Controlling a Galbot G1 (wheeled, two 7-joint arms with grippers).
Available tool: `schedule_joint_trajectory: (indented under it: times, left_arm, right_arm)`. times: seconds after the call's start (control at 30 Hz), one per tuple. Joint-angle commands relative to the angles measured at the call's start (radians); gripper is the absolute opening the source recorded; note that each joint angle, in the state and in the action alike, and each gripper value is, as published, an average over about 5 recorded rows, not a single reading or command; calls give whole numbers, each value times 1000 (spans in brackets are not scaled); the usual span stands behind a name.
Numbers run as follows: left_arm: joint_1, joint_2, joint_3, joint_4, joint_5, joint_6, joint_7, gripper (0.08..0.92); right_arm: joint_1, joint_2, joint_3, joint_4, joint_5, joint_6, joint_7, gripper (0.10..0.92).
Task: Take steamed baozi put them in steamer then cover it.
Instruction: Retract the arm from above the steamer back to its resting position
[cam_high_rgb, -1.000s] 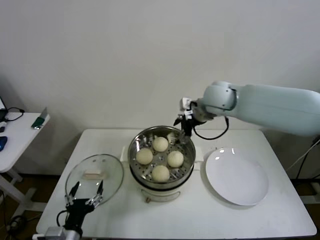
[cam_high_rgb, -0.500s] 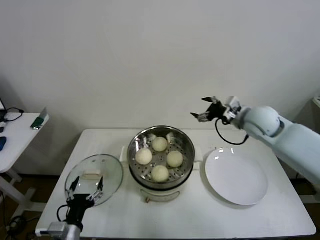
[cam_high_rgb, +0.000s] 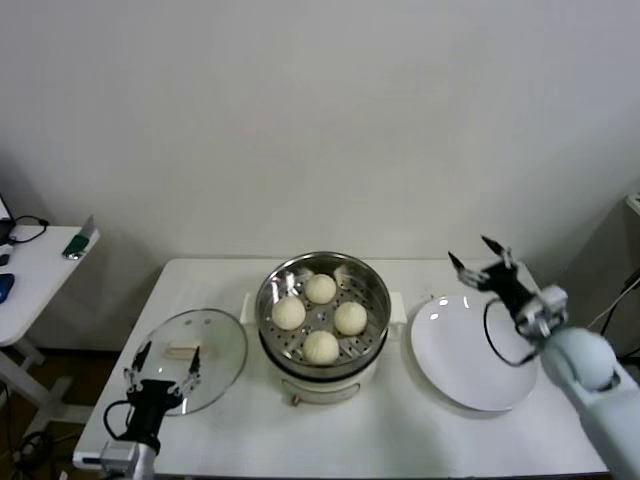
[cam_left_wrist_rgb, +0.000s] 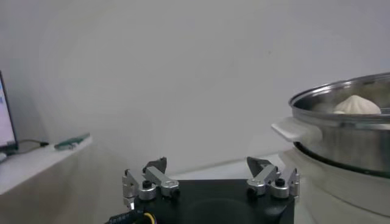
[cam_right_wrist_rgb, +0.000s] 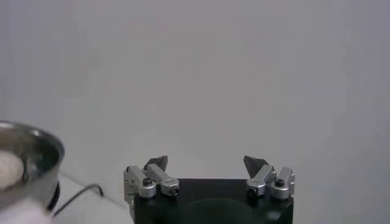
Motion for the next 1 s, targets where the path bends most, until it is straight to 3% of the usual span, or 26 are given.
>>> schedule_joint_trajectory:
  times: [0.03,0.13,0.27,0.33,0.63,0.8,1.0]
  left_arm:
    - [1,38,-9,8,98,-61,-63,823]
    - [6,59,-8,6,245,-68,-153,823]
    - [-2,91,-7,23,570,-93,-357,823]
    - [-12,102,-21,50,736,-141,-405,823]
    - [-66,119,-6,302,1204,-179,-518,823]
    - [-111,126,15,457,1278,-174,-550,823]
    - [-160,120,22,537,1334,-156,-548,823]
  right_arm:
    - [-462,273,308,15,-68,307,-2,823]
    - [-475,318,296,30,-81,332,-2,823]
    - [-487,367,275,47,-113,343,1,823]
    - [-494,390,259,50,-122,342,2,823]
    - [-496,447,208,33,-137,347,10,823]
    - [-497,453,207,39,-139,354,10,823]
    - [-498,458,210,42,-139,358,12,823]
